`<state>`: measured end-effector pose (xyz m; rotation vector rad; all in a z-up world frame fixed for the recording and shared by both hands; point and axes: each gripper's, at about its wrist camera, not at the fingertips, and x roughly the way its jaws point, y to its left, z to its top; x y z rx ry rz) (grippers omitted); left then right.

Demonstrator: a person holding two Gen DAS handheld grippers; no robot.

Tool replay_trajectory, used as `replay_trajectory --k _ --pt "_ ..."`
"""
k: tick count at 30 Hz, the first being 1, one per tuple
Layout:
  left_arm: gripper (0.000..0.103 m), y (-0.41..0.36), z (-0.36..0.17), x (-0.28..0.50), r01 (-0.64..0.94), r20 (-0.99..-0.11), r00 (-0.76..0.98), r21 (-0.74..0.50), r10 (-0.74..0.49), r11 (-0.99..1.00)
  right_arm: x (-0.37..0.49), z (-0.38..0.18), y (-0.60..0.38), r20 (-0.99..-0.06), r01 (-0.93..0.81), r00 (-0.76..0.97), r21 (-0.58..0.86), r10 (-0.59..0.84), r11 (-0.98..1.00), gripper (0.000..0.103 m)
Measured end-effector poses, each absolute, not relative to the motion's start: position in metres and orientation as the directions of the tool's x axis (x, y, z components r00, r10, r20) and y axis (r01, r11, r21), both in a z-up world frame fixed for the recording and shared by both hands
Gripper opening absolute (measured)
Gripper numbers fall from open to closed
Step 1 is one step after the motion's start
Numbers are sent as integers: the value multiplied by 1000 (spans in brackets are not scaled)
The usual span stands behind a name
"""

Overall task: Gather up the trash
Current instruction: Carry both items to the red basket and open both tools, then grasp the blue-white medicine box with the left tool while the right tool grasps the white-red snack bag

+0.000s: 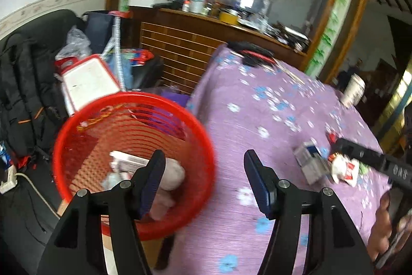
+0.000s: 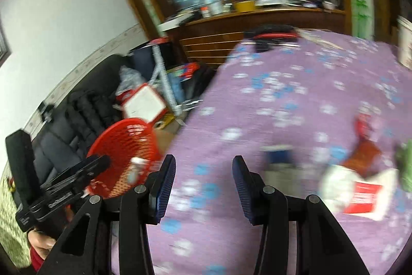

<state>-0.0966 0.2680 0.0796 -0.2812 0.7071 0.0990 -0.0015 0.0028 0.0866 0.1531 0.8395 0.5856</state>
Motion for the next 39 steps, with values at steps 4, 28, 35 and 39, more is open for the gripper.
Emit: replay_trajectory --k 4,28,35,39 --pt "62 225 75 -83 -104 -675 735 -203 -62 974 29 76 -78 -690 -280 575 341 441 898 53" --pt "67 117 60 -24 51 -754 636 -173 -166 984 -14 46 -165 -723 -361 465 373 512 855 53" --pt "69 118 62 -21 39 -754 635 -187 -169 982 -2 59 -147 -719 -439 488 288 495 851 73" --pt "69 121 62 -18 28 -761 626 -195 -170 980 2 49 -112 -749 -512 439 244 495 823 75"
